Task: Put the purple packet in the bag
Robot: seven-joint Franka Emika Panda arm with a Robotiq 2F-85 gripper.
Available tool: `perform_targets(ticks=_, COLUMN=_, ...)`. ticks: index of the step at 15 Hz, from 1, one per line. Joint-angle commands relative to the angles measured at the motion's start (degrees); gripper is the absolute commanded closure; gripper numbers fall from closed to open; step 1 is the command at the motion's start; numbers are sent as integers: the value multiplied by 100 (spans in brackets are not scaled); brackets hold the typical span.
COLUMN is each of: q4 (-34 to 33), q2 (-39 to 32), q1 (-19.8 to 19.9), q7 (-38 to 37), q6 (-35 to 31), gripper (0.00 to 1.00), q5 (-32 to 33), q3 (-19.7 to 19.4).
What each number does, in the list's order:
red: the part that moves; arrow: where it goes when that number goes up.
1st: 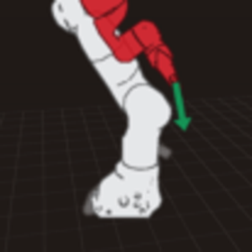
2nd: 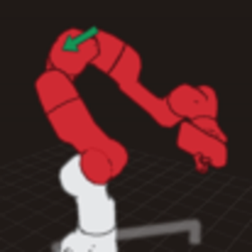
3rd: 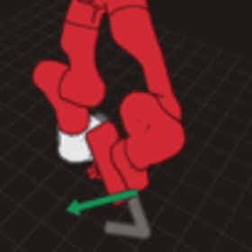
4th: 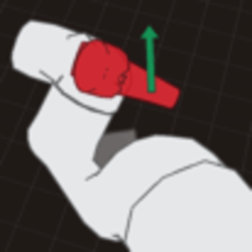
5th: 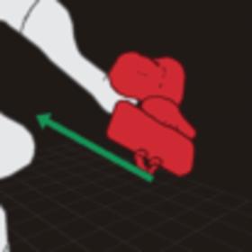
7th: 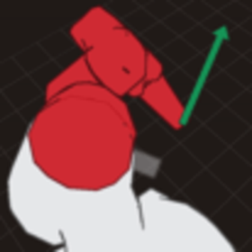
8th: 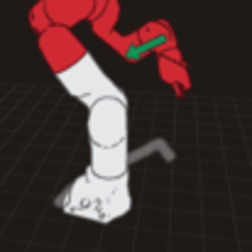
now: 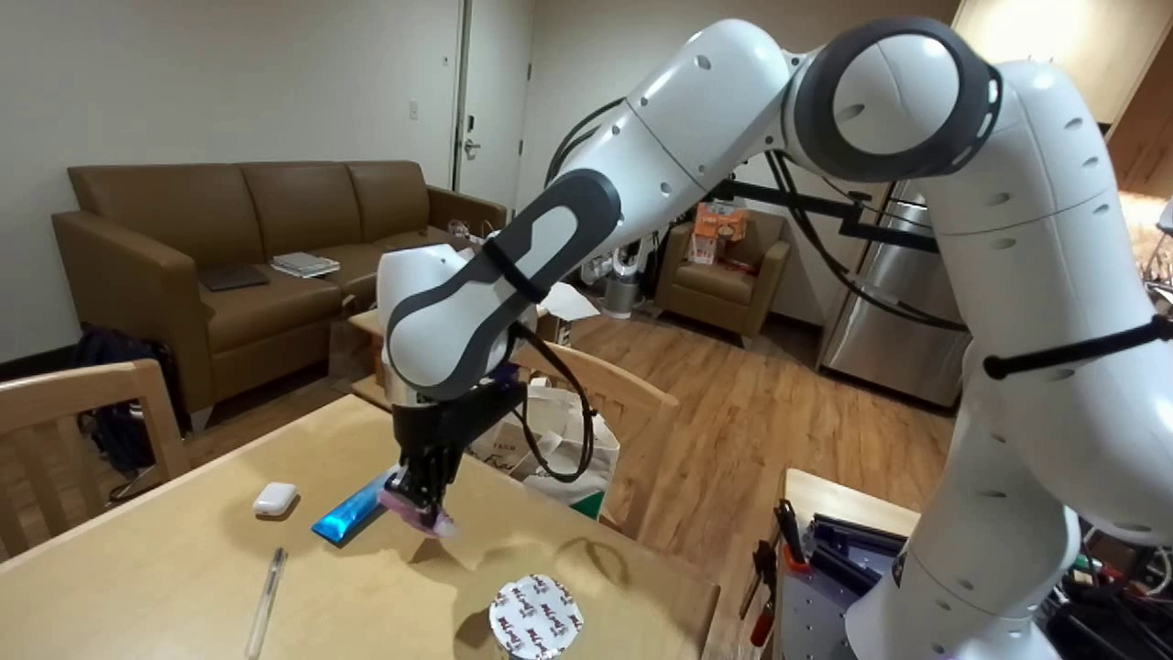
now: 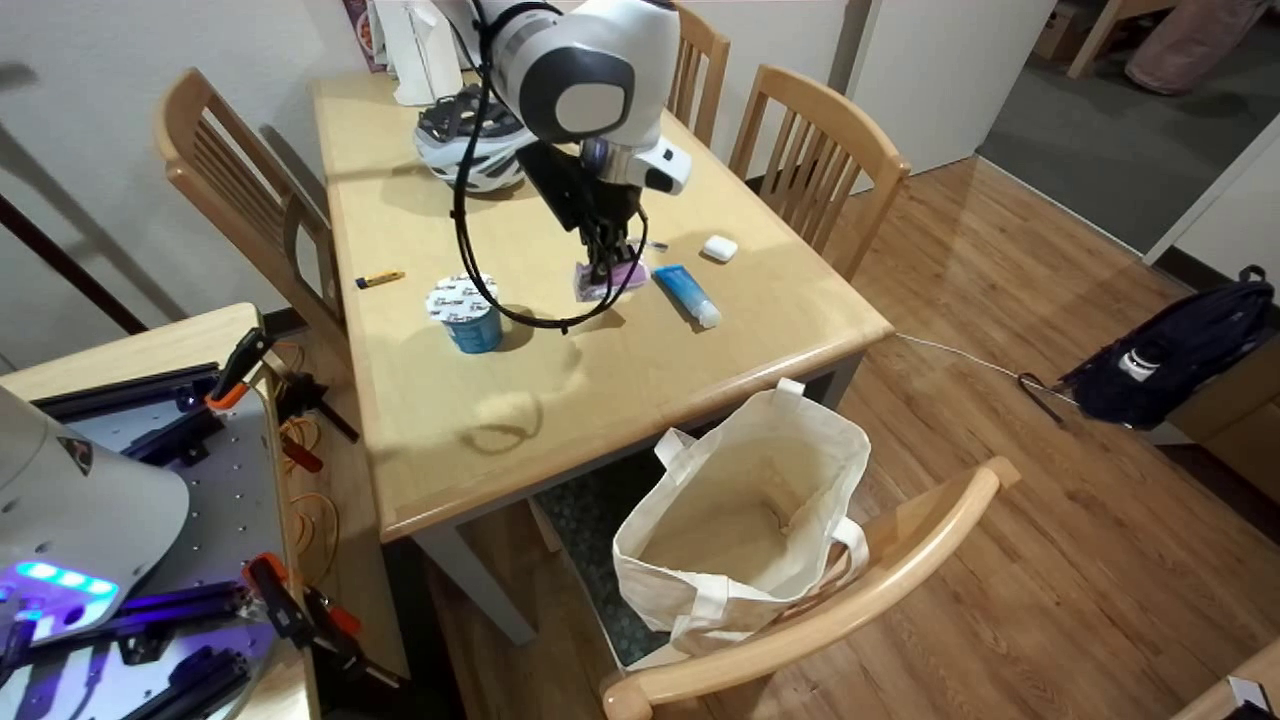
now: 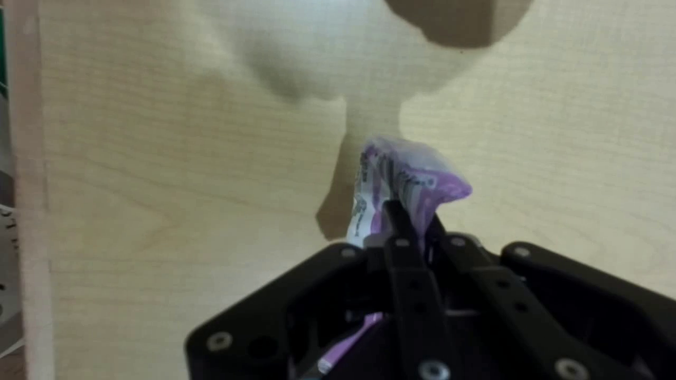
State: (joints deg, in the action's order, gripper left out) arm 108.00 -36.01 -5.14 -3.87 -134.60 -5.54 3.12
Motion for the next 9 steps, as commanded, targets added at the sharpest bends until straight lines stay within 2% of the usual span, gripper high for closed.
perform_targets(ticks=1, q4=781, q2=733, q1=96, q7=-230, q6=-254, gripper=98, q5=36, q3=-222)
perform_targets(ticks=5, q4=1467, q2=1352, q1=15, q7=-771, q6=-504, gripper=98, q5=285, q3=-681)
perform_targets(ticks=7, q4=1600, q2=1441, q1=-121, q7=-1026, q6=-543, gripper=98, q5=595, q3=-807)
perform_targets(ticks=9, q4=1583, q2=1403, q1=-179, q7=-1112, q6=-479, gripper=98, q5=855, q3=-758)
